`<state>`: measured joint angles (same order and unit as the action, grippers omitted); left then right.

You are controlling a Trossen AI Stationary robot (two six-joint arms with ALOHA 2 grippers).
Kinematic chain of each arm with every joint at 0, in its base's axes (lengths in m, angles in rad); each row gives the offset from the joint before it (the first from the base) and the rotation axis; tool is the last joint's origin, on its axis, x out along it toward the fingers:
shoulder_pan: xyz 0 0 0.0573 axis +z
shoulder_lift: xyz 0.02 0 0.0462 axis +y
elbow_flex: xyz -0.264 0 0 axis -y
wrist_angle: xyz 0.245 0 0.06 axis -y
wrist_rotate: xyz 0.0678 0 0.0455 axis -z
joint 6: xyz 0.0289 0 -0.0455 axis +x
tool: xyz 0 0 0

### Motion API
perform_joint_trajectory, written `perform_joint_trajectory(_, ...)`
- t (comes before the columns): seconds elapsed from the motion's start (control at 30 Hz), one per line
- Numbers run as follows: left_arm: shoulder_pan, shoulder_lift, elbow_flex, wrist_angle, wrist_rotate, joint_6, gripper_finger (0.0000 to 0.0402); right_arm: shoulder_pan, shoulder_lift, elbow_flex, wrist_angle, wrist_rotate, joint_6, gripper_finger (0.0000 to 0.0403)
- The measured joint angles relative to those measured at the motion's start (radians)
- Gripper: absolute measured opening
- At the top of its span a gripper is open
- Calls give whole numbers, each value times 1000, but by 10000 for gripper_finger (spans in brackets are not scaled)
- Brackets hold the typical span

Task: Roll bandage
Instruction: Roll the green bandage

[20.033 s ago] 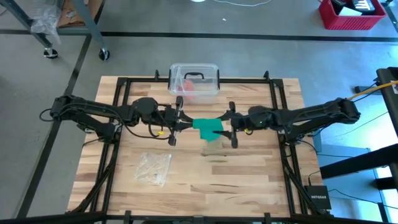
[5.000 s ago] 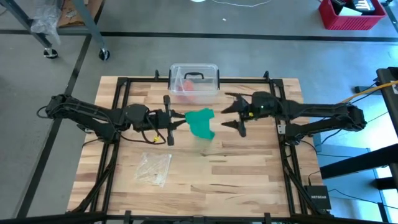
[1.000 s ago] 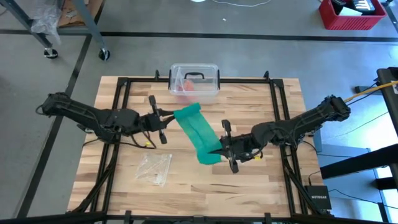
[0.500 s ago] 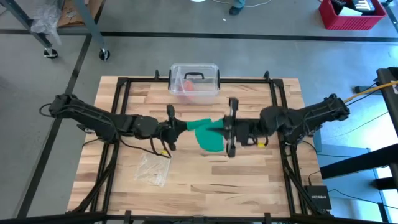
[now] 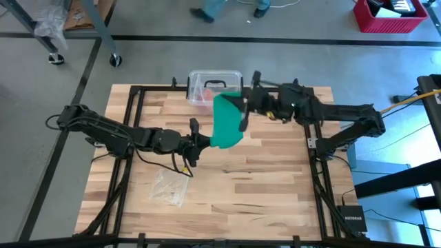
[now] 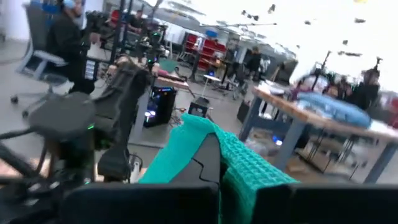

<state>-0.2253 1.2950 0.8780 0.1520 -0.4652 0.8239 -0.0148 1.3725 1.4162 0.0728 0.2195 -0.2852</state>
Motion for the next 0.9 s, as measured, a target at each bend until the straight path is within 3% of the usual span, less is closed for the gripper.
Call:
perform_joint_trajectory(0.5, -1, 19, -2, 10, 8, -10, 11, -206, 230, 1, -216, -92, 235, 10)
perform_joint_trajectory(0.77, -1, 38, -2, 2, 11, -17, 11, -229, 340, 1, -304, -254, 304, 125)
perform_joint_trajectory(0.9, 0, 47, -2, 1, 11, -17, 11, -228, 342, 16, -359, -265, 307, 186)
